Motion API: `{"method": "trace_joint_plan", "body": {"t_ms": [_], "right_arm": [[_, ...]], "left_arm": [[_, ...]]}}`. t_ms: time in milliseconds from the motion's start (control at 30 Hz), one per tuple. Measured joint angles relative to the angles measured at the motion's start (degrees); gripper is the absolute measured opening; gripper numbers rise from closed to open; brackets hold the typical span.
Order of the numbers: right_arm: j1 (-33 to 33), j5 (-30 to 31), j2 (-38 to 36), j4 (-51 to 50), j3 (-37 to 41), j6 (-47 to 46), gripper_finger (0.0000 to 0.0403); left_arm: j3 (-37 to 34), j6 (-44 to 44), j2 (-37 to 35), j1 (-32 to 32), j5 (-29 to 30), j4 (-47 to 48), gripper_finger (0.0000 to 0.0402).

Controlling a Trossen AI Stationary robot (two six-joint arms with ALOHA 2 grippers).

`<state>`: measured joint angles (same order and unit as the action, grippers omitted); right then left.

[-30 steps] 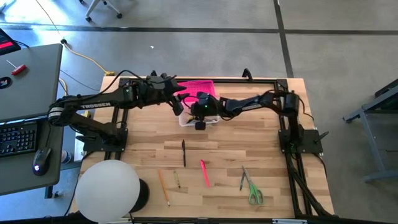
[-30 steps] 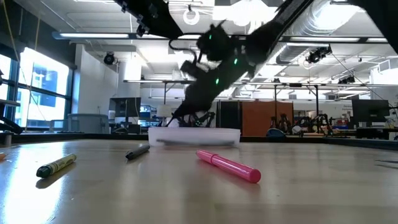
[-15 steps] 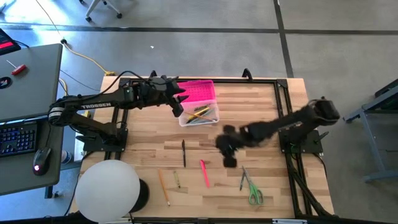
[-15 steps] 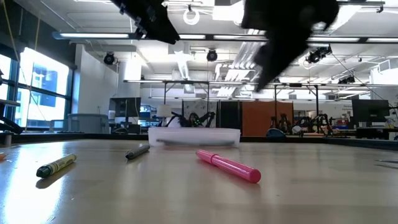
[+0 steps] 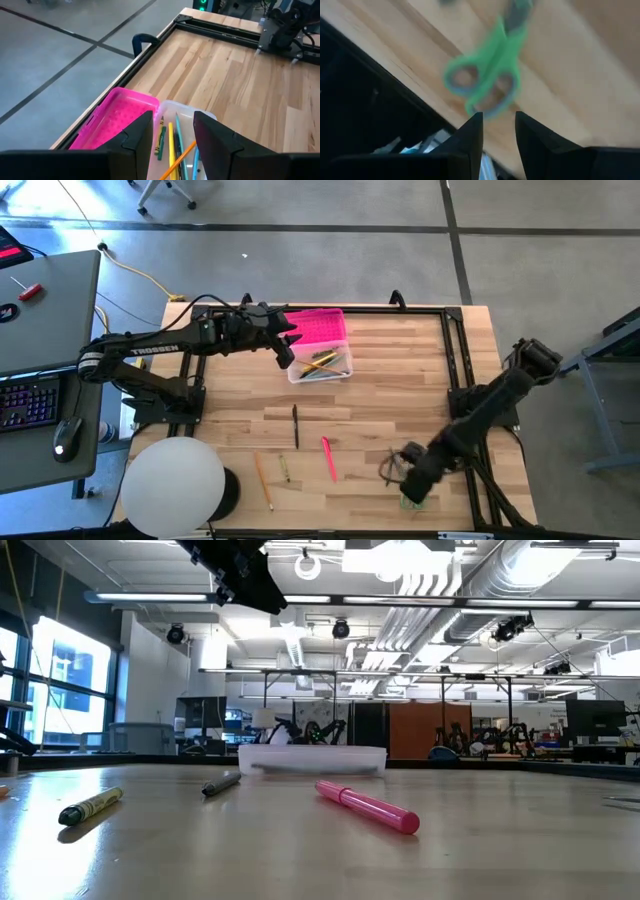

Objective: Pick & place school supplies into a supply box
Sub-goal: Put the green scissors into the pink supply box

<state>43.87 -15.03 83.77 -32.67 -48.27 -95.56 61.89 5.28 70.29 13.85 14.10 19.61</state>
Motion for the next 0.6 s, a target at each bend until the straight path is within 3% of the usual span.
{"method": "trace_joint_plan", "body": {"t_ms": [200,333,600], "right_arm": [[5.36,2.58,0.15,-0.56,0.54,-11.77,0.0091],[5.62,5.75,0.45,-0.53,0.48,-12.46,0.0091],[5.27,4.07,5.32,2.18,0.48,-12.49,0.0091]], "left_arm": [[0.00,0.99,0.03,0.00,0.03,0.03,0.0175],[0.00,1.01,0.03,0.00,0.06,0.01,0.0175],[0.00,1.01,0.06,0.00,0.06,0.01,0.0175]]}}
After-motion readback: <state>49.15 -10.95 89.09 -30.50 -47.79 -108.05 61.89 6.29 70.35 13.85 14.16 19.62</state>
